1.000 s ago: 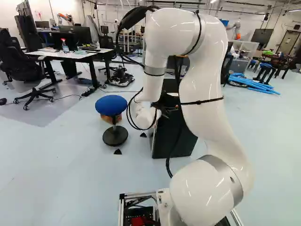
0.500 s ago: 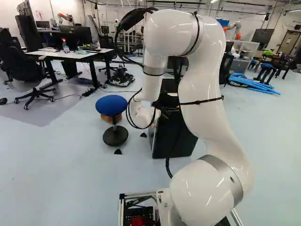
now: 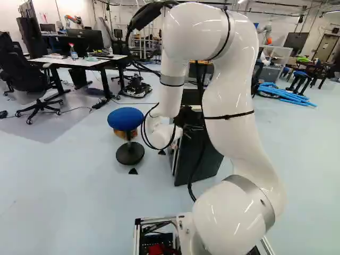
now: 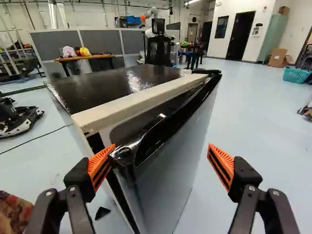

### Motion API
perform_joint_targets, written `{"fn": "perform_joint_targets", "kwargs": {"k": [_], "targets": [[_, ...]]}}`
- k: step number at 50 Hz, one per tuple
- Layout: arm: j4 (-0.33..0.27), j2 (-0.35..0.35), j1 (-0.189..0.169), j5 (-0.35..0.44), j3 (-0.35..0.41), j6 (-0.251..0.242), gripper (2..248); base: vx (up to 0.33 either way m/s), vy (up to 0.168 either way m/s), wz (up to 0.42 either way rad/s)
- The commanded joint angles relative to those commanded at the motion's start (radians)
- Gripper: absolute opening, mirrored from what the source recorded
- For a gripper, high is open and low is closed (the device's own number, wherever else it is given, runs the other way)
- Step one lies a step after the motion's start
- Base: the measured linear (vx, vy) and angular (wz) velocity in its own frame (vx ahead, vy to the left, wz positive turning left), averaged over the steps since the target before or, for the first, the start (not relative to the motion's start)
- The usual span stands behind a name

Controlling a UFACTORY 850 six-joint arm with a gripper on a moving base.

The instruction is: Grab a drink from the fridge

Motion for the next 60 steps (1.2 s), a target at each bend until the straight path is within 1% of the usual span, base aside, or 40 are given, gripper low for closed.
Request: {"fn": "perform_joint_targets", "kwargs": {"k": [13,19,36,60], "targets": [[0.057,0.043,0.056,0.008,0.078,0.0,247,0.0,0.0,0.0],[0.083,0.053,0.073,0.021,0.098,0.0,247,0.0,0.0,0.0],[0.158,0.054,0.075,0.061,0.099,0.0,247,0.0,0.0,0.0],[0.16,0.054,0.075,0.061,0.099,0.0,247,0.0,0.0,0.0]]}}
